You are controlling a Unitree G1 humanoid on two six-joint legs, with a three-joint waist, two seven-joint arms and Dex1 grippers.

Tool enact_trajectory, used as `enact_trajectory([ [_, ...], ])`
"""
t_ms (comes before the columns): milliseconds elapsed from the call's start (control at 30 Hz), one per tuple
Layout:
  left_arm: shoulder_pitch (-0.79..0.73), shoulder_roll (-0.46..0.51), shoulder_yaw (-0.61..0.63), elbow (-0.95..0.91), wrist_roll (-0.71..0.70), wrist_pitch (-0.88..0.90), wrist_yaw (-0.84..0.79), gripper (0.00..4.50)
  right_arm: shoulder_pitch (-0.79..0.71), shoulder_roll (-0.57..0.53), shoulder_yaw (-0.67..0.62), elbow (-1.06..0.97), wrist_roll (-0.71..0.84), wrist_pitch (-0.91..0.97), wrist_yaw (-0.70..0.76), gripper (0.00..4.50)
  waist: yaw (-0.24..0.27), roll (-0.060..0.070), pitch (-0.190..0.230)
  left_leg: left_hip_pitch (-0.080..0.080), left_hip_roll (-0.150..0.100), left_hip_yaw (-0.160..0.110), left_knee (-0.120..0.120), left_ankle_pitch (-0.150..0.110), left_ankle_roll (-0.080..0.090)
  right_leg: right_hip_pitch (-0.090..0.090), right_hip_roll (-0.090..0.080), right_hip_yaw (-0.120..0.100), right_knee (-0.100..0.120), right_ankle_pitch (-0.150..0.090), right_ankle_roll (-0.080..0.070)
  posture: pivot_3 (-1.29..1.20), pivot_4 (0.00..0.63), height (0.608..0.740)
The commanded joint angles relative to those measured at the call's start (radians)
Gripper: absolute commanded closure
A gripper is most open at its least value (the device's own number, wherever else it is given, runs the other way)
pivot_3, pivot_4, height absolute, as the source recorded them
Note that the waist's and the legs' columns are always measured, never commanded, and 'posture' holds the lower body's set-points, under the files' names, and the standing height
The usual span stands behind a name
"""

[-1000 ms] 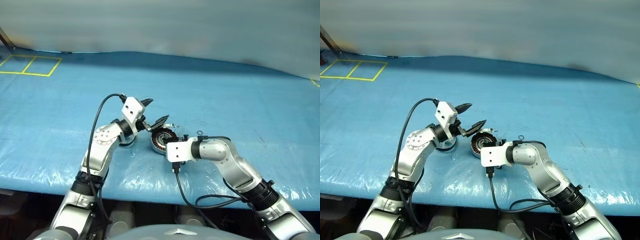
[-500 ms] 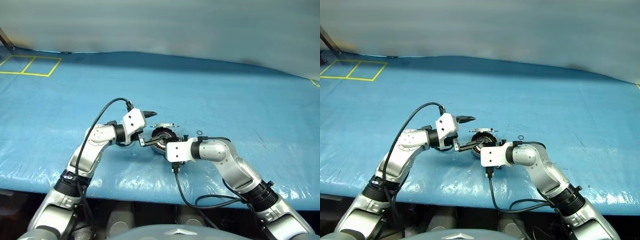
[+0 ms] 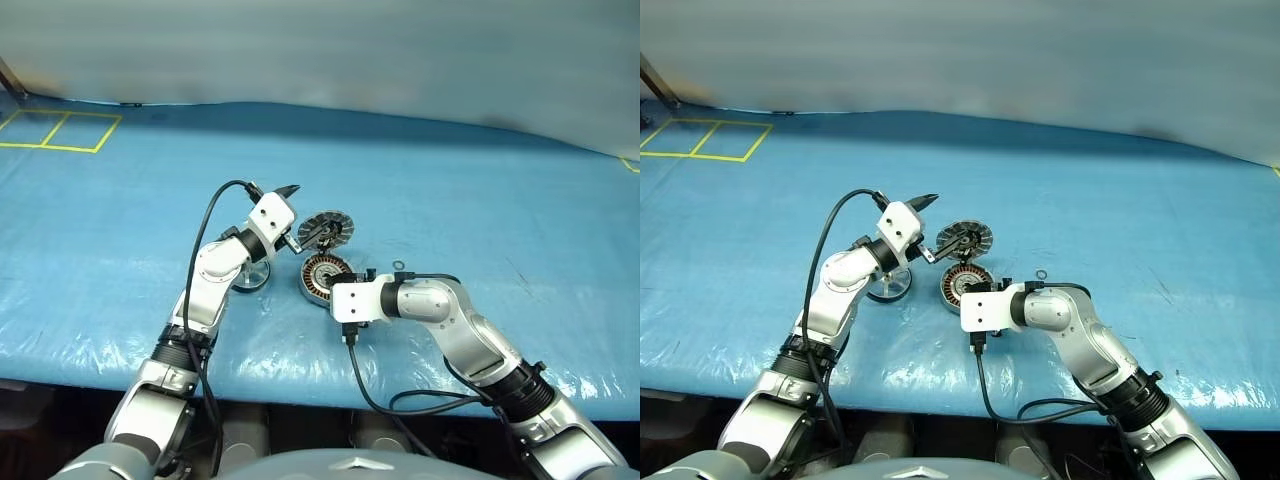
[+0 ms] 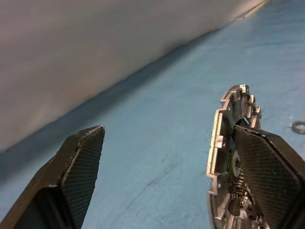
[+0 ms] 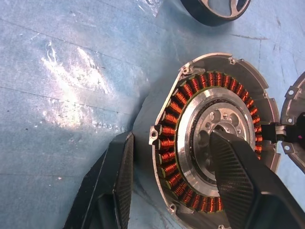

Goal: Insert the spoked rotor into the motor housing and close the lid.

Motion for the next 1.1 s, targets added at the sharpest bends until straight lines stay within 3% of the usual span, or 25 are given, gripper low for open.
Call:
enact_trajectory([
  [33, -0.023, 0.003, 0.03, -0.026, -0.005, -0.023, 0.022, 0.0, 0.03, -0.01, 0.019, 0.051, -0.004, 0.032, 0.016, 2.45, 0.0, 0.0, 0.0, 0.0, 0.0, 0.0, 0.0, 0.0, 0.0, 0.0, 0.0, 0.0, 0.0, 0.0, 0.0, 0.0, 0.15, 0.74],
  [500, 0.029, 0.005, 0.031, -0.073, -0.031, 0.039, 0.02, 0.0, 0.035, -0.015, 0.023, 0.025, -0.006, 0.028, 0.016, 2.45, 0.001, 0.0, 0.0, 0.001, 0.0, 0.0, 0.0, 0.0, 0.0, 0.001, 0.0, 0.0, -0.001, 0.0, 0.0, 0.0, 0.15, 0.74],
  [900, 0.07, -0.025, -0.003, -0.299, -0.241, 0.129, -0.139, 0.0, -0.024, -0.048, 0.08, -0.087, -0.092, -0.004, 0.082, 2.45, 0.002, 0.0, 0.0, -0.001, 0.0, 0.0, -0.004, 0.0, 0.0, -0.001, 0.0, 0.0, -0.002, 0.0, -0.001, 0.0, 0.15, 0.74],
  [1033, 0.088, 0.003, -0.006, -0.349, -0.254, 0.177, -0.166, 0.0, -0.024, -0.029, 0.073, -0.092, -0.097, -0.002, 0.065, 1.21, 0.0, 0.0, 0.0, 0.0, 0.0, 0.0, -0.005, 0.0, 0.0, -0.002, 0.0, 0.0, -0.002, -0.001, -0.001, 0.0, 0.15, 0.74],
  [1100, 0.102, 0.017, 0.0, -0.368, -0.261, 0.193, -0.173, 0.0, -0.015, -0.01, 0.054, -0.11, -0.063, 0.002, 0.062, 1.21, 0.0, -0.001, 0.001, 0.0, 0.0, 0.0, -0.005, 0.0, 0.0, -0.002, 0.0, 0.0, -0.002, -0.001, -0.001, 0.0, 0.15, 0.74],
])
